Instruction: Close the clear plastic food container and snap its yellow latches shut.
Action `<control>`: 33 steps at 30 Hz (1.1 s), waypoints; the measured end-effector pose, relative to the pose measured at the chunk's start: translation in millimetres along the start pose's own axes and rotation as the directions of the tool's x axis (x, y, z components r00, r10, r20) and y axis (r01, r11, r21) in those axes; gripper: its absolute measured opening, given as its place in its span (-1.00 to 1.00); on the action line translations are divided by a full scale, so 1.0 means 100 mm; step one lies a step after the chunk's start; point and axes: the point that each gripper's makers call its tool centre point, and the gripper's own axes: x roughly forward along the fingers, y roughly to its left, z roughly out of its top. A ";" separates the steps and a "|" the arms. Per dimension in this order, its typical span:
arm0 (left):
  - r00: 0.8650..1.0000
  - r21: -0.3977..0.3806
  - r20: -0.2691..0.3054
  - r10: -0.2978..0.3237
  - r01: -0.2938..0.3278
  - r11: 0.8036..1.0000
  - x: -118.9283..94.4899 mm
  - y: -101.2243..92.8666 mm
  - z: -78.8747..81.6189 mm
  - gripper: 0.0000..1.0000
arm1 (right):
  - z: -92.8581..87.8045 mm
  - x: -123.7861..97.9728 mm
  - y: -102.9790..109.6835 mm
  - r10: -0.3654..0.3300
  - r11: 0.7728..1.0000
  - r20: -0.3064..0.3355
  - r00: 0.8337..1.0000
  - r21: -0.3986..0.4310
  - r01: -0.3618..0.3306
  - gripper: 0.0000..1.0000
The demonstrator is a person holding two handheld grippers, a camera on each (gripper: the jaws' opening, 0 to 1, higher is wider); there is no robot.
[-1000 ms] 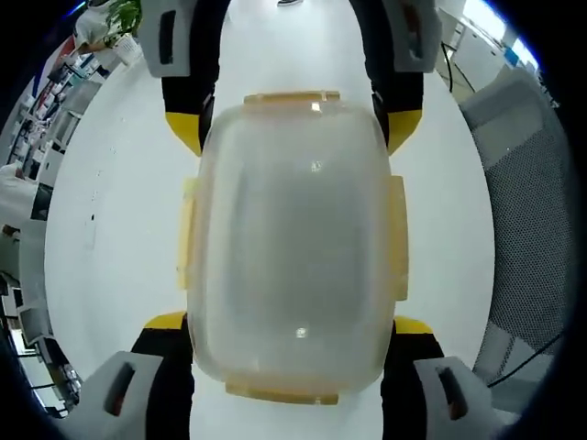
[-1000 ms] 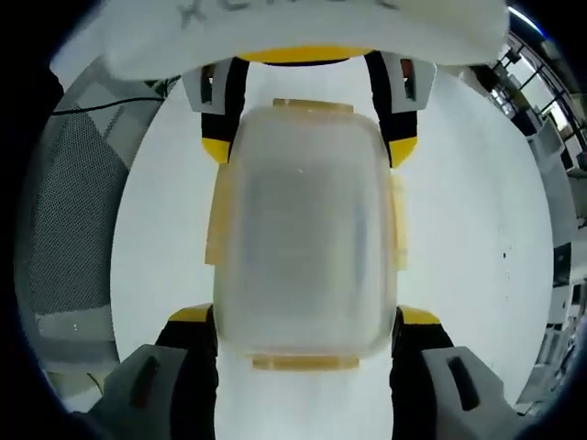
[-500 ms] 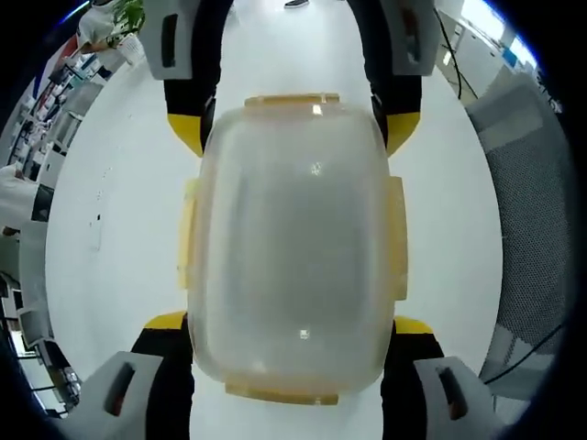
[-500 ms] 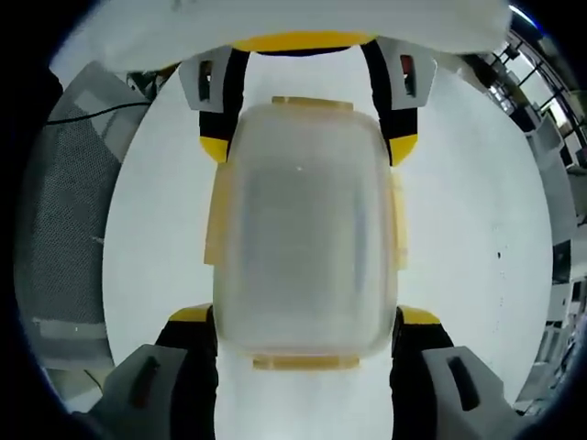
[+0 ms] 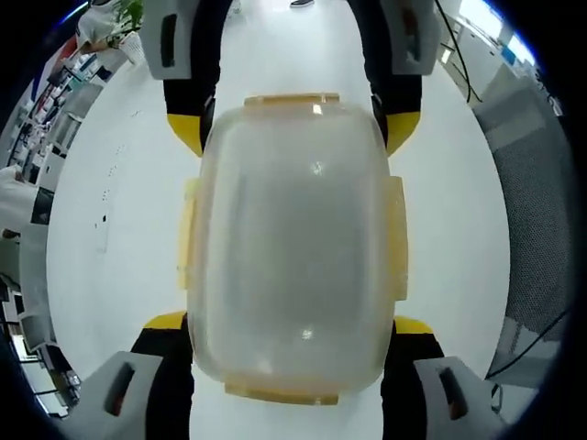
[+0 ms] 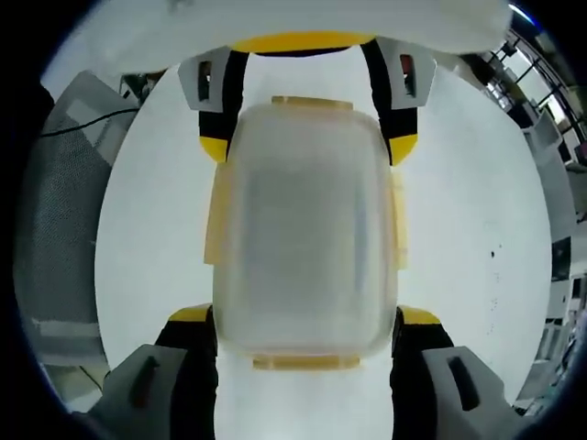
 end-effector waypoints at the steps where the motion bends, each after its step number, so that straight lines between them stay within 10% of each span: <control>1: 1.000 0.000 0.000 0.000 0.000 1.000 0.00 0.01 0.00 0.66 | 0.00 0.00 -0.01 0.000 1.000 0.001 1.000 0.001 0.000 0.50; 33: 0.999 0.006 0.044 -0.003 0.003 1.000 0.00 0.11 0.03 0.67 | -0.01 -0.01 -0.10 0.005 1.000 0.031 1.000 0.002 -0.005 0.53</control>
